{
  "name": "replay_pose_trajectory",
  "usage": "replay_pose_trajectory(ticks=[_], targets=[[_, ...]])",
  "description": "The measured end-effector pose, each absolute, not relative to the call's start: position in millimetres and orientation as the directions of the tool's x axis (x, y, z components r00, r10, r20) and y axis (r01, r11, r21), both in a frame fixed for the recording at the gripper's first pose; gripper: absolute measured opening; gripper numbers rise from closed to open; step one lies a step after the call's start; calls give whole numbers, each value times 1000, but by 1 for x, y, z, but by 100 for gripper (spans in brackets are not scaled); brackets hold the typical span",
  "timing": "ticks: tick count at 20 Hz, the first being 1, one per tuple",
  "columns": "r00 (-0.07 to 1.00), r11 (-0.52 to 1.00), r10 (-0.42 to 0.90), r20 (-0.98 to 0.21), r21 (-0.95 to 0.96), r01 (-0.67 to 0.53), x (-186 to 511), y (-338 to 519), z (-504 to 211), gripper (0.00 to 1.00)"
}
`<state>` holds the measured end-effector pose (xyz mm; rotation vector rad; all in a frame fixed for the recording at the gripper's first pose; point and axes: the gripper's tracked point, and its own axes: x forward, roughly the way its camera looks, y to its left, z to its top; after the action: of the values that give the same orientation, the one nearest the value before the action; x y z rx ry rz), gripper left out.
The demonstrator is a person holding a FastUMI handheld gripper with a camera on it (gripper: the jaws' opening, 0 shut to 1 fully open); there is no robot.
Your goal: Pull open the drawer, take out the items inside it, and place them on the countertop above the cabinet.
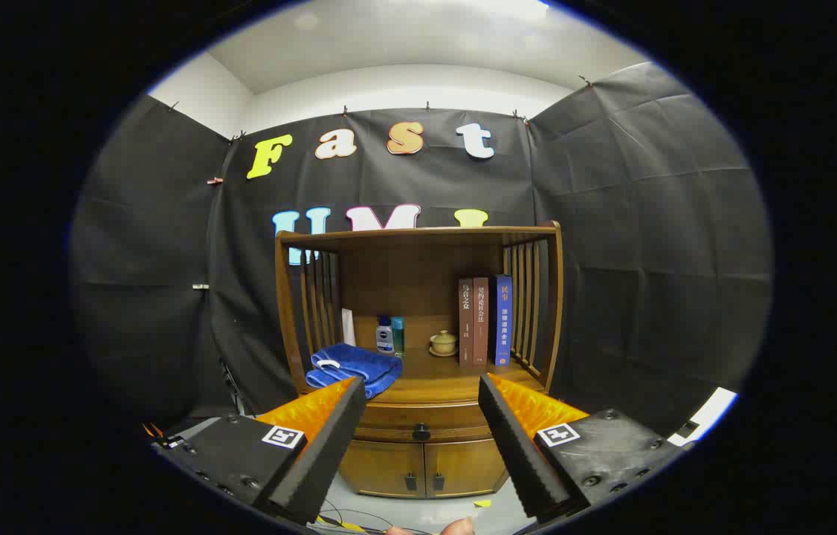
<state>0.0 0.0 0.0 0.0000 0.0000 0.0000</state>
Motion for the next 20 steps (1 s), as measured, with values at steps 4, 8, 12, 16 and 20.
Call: replay_pose_trajectory(ticks=[4,8,12,16,20], targets=[[1000,1000,16,7,0,-16,-3,9,1,98],[1000,1000,24,15,-14,-24,-4,13,5,98],[999,999,29,13,-14,-29,-3,16,4,98],[999,999,33,17,-13,-33,-3,18,6,98],[999,999,36,20,-14,-35,-2,19,6,98]])
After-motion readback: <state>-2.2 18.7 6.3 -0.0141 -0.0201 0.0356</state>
